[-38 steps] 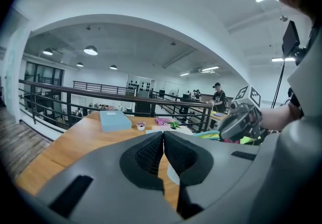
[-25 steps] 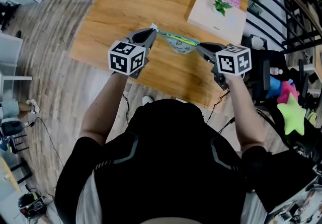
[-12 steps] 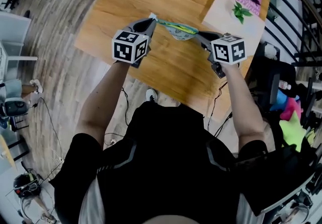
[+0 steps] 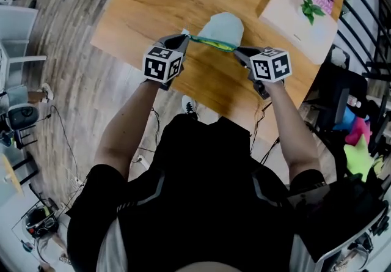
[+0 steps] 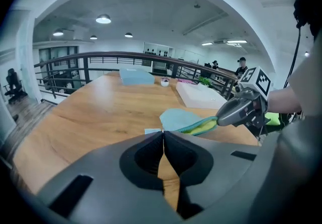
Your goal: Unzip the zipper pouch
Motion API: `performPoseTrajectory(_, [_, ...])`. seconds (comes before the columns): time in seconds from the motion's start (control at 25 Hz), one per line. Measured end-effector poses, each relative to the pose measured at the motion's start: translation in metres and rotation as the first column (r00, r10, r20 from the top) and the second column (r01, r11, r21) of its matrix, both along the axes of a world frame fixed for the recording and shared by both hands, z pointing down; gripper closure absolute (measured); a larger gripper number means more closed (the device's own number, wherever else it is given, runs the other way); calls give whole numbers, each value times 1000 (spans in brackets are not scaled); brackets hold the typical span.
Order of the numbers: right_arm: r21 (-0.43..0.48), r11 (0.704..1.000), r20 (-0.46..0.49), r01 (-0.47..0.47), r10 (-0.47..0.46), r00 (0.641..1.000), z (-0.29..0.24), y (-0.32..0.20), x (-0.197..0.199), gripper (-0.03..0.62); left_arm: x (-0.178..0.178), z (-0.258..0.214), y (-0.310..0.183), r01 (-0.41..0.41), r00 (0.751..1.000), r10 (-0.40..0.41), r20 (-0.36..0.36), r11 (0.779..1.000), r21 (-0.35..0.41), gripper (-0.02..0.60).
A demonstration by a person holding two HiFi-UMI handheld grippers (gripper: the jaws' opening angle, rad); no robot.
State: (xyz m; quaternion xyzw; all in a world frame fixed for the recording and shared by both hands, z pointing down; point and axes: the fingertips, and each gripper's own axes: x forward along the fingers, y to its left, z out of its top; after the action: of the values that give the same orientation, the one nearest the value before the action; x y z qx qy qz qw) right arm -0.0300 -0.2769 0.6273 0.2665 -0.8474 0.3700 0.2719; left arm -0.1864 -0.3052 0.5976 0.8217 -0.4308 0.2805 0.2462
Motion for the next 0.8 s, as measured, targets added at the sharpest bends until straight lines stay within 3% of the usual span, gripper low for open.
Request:
performPoseTrajectory(0.36, [-143,989,-22,-50,47,999,52,30,6,549,6,67,30,-42,999,46,26,988,-149,551])
performPoseTrajectory(0.8, [-218,968,-105,-121,100,989,83,36,13,548,12,99,36,-60,994,77,73,974,-217,549])
